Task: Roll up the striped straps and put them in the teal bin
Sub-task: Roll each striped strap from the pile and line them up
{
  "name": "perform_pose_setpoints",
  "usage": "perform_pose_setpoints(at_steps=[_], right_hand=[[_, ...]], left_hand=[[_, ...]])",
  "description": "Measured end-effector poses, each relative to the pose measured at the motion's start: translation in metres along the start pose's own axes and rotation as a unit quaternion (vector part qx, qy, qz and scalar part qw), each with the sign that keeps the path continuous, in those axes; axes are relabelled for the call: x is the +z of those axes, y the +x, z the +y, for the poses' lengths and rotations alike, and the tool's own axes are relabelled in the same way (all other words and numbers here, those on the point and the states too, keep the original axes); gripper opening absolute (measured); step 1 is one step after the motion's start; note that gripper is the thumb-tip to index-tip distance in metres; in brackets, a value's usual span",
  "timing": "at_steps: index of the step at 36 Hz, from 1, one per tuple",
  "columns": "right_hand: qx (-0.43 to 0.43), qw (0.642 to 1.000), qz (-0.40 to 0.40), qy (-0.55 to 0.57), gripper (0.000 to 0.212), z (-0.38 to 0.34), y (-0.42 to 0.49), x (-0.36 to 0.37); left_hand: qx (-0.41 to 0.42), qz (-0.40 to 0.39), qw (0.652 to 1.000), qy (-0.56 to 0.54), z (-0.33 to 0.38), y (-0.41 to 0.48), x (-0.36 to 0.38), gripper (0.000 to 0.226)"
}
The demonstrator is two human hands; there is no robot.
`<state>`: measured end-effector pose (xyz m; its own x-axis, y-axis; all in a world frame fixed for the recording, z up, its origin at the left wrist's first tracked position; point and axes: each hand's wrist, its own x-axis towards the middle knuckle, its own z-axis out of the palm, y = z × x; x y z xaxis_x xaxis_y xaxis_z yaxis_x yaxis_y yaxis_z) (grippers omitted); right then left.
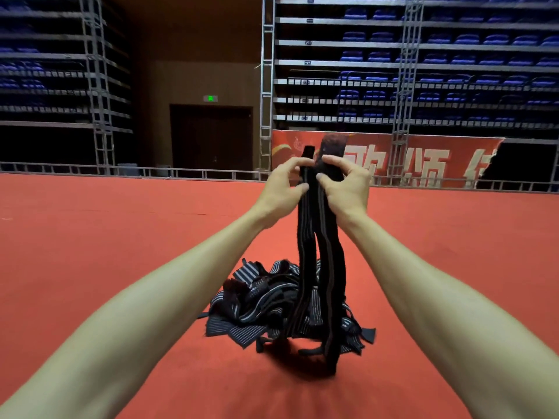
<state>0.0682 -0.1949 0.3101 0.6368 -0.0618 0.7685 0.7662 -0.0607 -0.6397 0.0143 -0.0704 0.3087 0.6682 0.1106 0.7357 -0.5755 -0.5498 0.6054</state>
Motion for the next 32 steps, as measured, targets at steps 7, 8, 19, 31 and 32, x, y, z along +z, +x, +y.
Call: perform_pose_setpoints(at_steps=[7,8,19,31,32], right_hand=[[0.046,0.997,-0.006,0.056,0.039,0.012,-0.007,-0.005],[0.052,0.996,-0.013,0.072,0.038,0.013,-0.008,-0.005],[0.047,0.985,-0.117,0.12,0.028,0.01,-0.014,-0.013],[0.037,0.969,-0.221,0.106,0.018,0.001,-0.022,-0.019],[0.031,0.97,-0.215,0.11,0.016,-0.001,-0.022,-0.018]], left_hand=[[-0.05,-0.016,0.991,-0.123,-0.002,-0.011,0.004,0.063],[-0.053,-0.001,0.993,-0.106,-0.005,-0.009,0.004,0.059],[-0.075,0.004,0.997,-0.017,-0.015,0.0,-0.012,0.041],[-0.019,0.044,0.997,-0.068,-0.005,0.002,-0.021,0.014],[-0.029,0.044,0.995,-0.085,-0.003,0.003,-0.021,0.011]])
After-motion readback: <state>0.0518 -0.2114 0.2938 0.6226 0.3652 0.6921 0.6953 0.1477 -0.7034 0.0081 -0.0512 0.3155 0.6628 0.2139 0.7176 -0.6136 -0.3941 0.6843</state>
